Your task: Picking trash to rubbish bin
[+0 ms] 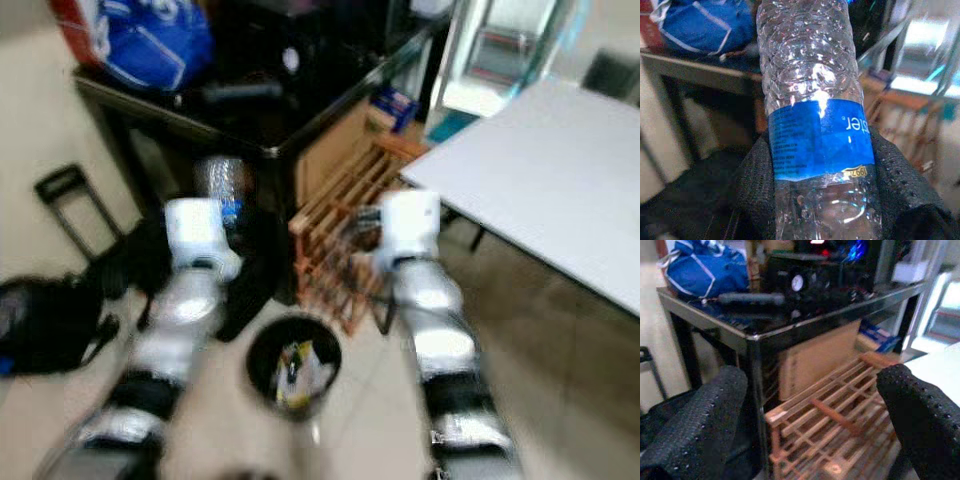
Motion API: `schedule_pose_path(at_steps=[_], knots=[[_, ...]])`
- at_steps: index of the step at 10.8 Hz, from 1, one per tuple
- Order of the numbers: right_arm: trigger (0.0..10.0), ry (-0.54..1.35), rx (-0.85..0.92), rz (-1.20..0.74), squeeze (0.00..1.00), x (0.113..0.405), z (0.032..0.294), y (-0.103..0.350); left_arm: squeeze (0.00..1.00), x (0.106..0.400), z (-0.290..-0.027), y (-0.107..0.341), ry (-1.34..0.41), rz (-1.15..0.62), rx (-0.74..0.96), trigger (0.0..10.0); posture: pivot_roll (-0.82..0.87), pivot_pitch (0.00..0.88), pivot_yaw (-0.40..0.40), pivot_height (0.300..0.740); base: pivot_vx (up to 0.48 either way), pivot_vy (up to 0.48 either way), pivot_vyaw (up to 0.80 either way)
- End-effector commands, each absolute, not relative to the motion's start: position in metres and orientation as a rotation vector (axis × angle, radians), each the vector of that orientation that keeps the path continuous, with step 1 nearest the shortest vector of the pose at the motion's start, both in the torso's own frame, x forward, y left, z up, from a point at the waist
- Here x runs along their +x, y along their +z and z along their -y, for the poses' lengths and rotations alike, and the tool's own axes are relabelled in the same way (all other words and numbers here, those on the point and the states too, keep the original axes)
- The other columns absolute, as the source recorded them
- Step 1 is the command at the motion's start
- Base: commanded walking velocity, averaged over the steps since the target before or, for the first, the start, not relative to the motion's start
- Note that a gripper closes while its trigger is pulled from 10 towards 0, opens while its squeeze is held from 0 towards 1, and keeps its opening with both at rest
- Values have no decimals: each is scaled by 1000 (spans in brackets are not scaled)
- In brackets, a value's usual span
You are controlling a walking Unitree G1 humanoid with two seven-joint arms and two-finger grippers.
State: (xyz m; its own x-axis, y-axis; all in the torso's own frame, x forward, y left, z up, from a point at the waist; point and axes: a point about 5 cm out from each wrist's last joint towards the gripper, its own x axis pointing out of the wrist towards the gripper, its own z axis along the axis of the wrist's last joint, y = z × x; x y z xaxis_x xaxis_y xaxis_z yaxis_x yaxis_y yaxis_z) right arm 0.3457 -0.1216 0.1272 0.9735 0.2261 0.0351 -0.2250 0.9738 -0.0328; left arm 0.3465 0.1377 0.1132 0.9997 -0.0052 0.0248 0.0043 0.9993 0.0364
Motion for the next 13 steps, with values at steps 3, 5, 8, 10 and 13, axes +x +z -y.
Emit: schedule_pose_path(at_steps=[3, 5, 8, 10, 13], knots=[[10000, 113, -52, -125, 0, 337, 155, 82, 0, 340, -137, 85, -65, -64, 99, 10000, -24, 60, 15, 740, 0, 0, 0], [10000, 86, -85, -311, 0, 316, 171, 36, 0, 321, -154, 43, -94, -230, 232, 10000, -29, 63, 14, 740, 0, 0, 0], [10000, 75, -125, -519, 0, 283, 183, -9, 0, 285, -169, -6, -152, -437, 368, 10000, -30, 66, 13, 740, 0, 0, 0], [10000, 59, -130, -628, 0, 260, 190, -31, 0, 269, -175, -22, -125, -527, 364, 10000, -25, 66, 12, 740, 0, 0, 0], [10000, 46, -109, -668, 0, 250, 193, -39, 0, 250, -184, -38, -68, -607, 318, 10000, -27, 60, 12, 740, 0, 0, 0]])
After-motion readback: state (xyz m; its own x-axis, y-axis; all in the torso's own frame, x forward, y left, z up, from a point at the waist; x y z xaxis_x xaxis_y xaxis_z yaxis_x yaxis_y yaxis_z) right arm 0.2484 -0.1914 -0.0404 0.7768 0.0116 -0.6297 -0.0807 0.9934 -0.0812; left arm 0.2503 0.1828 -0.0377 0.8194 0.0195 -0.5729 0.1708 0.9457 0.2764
